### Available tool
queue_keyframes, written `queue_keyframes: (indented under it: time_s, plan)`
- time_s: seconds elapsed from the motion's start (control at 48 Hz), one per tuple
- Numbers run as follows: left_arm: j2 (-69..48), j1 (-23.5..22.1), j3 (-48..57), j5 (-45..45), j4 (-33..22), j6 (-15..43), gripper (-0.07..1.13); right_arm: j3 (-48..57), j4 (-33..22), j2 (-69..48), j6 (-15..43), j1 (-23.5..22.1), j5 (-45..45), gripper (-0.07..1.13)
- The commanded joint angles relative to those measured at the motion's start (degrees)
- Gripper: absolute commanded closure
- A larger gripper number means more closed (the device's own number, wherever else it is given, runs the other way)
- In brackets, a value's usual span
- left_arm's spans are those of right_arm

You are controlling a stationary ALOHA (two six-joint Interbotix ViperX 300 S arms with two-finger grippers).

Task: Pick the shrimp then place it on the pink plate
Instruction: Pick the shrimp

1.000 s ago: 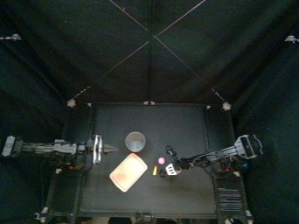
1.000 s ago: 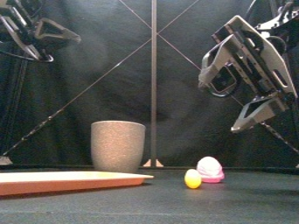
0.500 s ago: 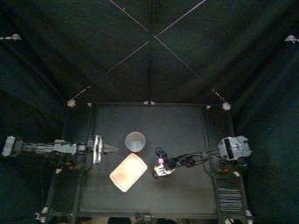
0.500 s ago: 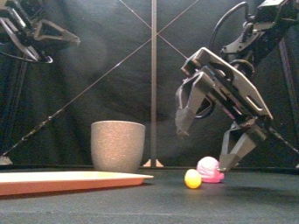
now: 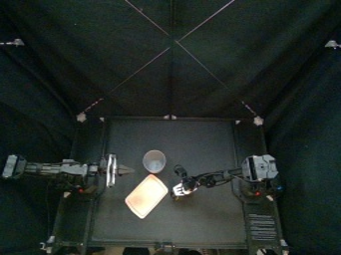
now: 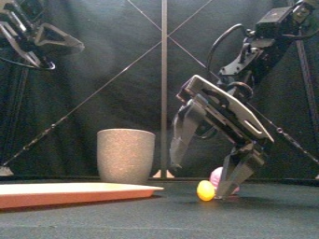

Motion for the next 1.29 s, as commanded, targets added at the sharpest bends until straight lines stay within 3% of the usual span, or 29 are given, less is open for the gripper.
queue_keyframes:
  time_s: [0.021, 0.312, 0.896, 1.062, 1.292]
  plan:
    - [0.26, -0.09, -0.7, -0.18, 0.18, 0.0, 0.96, -0.62, 0.09, 0.0, 0.0, -0.53, 0.0, 0.02]
    - [0.26, -0.18, -0.44, -0.18, 0.44, 0.0, 0.96, -0.35, -6.42, 1.41, 8.79, -0.26, 1.32, 0.02]
    - [0.0, -0.53, -0.35, -0.26, 0.62, 0.09, 0.96, -4.75, -38.58, 1.76, 39.81, 1.49, 10.99, 0.02]
    - [0.0, -0.62, -0.35, -0.18, 0.62, 0.09, 0.96, -5.36, -42.54, 1.93, 44.12, 2.37, 13.01, 0.02]
    - [-0.18, -1.14, -0.18, -0.18, 0.7, 0.09, 0.96, -6.24, -42.36, 2.99, 44.65, 3.08, 13.01, 0.09]
